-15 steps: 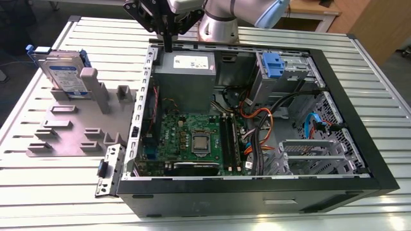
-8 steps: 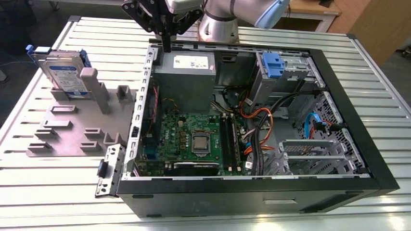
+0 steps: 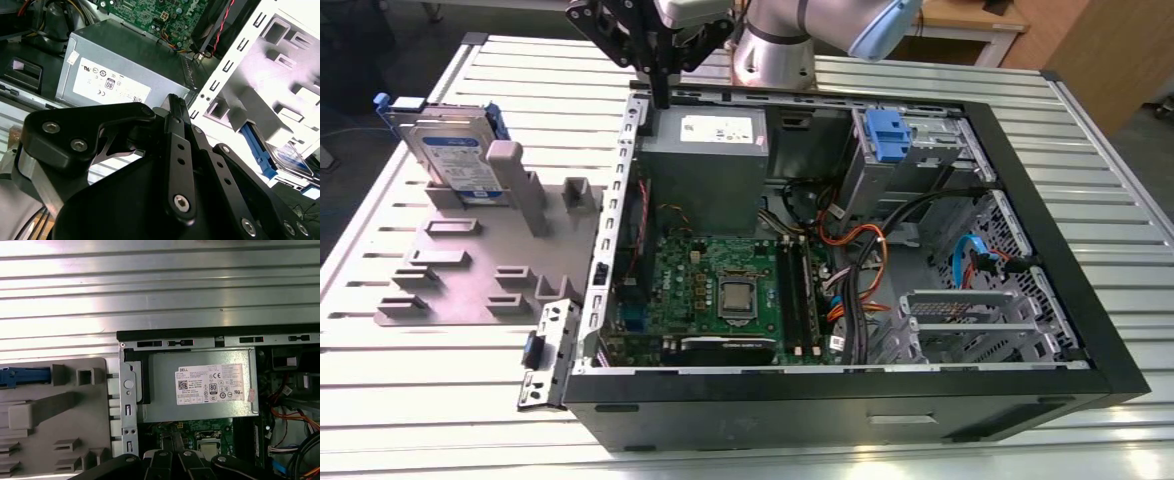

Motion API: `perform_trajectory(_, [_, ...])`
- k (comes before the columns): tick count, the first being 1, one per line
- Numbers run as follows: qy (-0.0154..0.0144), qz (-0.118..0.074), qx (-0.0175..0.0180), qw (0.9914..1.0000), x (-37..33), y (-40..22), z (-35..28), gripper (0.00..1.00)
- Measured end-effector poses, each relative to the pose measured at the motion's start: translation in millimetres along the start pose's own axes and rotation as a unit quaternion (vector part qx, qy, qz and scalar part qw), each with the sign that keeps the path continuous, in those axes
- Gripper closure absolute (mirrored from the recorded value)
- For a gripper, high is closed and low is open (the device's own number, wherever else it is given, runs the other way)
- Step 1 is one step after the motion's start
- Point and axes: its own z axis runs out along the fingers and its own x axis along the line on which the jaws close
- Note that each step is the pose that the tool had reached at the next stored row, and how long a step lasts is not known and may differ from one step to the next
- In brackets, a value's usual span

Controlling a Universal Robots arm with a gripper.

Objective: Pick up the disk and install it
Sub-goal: 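Reach for the disk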

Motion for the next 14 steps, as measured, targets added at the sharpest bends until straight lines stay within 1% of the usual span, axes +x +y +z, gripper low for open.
perform_trajectory(14, [0.0,0.0,0.0,1.0,5.8,-0.4,-0.1,0.89])
